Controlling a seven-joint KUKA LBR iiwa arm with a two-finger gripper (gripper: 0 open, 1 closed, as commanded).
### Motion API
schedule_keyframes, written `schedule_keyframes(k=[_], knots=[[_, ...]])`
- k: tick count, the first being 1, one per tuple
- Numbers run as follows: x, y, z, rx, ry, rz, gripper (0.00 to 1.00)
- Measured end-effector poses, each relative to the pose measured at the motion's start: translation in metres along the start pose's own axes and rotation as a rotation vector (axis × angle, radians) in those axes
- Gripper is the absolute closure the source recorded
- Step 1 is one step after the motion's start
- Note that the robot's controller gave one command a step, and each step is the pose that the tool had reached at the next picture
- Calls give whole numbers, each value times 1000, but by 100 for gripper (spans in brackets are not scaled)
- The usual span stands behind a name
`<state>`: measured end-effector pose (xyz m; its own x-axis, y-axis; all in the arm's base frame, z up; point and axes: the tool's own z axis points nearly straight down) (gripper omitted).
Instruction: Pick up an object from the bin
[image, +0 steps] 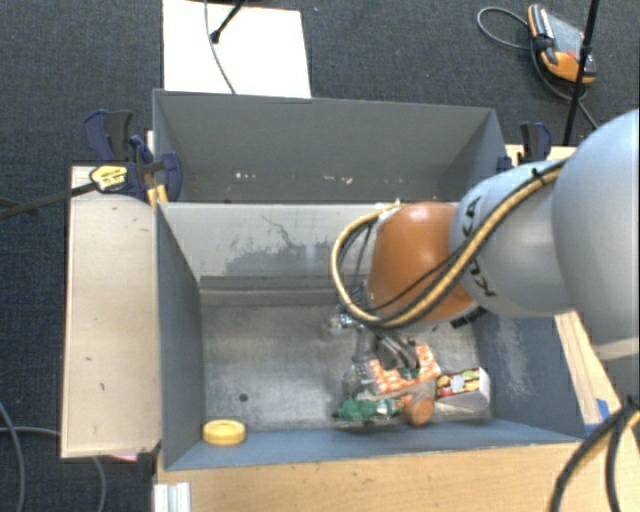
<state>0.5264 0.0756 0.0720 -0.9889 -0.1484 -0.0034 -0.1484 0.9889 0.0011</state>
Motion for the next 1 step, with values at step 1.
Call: schedule_keyframes(k=[1], knots=[[51,-40,-68,0,0,-323,100]])
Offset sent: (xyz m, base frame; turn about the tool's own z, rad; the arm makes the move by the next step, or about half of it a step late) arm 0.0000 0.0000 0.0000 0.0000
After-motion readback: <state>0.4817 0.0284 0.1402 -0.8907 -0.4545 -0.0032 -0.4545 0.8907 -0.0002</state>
